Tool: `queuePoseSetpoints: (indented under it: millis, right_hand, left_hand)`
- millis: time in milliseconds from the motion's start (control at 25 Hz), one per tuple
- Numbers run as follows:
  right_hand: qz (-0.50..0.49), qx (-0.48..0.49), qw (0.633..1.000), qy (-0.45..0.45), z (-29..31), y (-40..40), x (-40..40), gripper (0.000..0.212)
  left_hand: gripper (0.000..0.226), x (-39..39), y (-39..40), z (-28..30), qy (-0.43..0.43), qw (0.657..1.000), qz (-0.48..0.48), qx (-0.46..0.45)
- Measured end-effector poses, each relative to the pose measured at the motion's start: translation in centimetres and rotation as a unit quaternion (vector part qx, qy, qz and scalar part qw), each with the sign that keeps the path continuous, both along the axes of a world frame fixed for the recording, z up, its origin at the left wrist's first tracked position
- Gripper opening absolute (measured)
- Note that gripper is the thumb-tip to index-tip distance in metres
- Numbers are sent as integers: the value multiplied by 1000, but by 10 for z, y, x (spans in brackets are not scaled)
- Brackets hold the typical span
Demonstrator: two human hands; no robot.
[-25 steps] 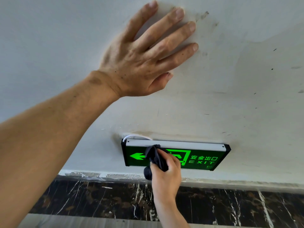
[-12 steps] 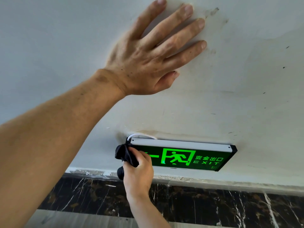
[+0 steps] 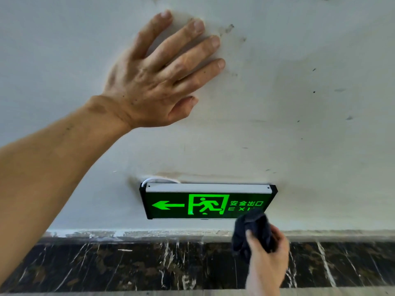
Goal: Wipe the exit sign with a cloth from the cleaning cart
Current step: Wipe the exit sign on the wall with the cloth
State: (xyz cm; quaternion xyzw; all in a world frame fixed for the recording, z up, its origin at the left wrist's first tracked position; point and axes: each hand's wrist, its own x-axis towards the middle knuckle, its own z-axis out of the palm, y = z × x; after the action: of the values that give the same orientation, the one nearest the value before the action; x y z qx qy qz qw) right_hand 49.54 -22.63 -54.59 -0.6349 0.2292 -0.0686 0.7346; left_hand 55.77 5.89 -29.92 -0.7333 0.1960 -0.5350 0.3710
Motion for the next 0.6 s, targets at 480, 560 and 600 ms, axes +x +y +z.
queuePoseSetpoints:
  millis: [480,560,600]
  right_hand:
    - [61,-102,992,-35,-9,6,41,44]
    - [85,-92,992,-36,-15,19,34,43]
    - [94,-85,991,-36,-18,25,31,43]
  left_hand:
    - [63,3,1,0,-10,1000,5,5]
    - [64,3,2,-1,-12,1000,7,5]
    - [64,3,2,-2,-10,1000,7,3]
